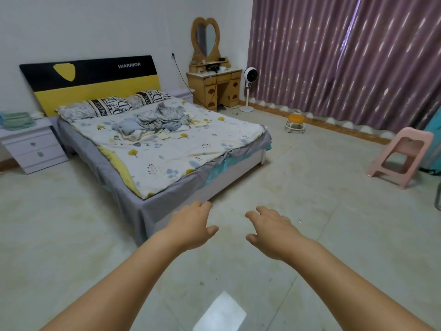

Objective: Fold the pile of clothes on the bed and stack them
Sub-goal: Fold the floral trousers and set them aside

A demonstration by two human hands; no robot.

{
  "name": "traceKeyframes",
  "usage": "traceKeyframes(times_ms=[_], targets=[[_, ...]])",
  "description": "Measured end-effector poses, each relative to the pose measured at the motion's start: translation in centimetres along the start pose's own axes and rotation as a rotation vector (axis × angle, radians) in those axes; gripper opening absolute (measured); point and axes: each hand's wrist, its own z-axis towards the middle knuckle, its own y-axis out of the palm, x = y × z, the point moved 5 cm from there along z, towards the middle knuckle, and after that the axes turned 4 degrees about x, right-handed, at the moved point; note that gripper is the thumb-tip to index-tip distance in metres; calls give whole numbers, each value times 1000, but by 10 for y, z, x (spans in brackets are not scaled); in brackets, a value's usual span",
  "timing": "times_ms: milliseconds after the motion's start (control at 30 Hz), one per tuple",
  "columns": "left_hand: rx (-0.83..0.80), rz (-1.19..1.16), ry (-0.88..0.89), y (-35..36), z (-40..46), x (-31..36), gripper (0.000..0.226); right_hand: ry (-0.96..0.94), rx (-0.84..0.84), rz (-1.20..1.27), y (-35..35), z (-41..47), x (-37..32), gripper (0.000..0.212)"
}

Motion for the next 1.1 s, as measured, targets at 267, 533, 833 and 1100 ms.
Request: traceKeyframes(times_ms=[267, 533, 833, 1100], targets=[[-6, -41, 4, 1, 90, 4, 62, -17, -7, -7, -18, 83, 42, 48], [1, -37, -37, 0, 207, 53, 59, -76, -1, -36, -43, 177, 127, 50], [-9, -56, -98, -1, 313, 79, 59, -131, -63, -58, -60, 270, 195, 46], [10, -27, -124, -16, 412, 58, 56, -177, -57, -72, -79, 370, 212, 43]])
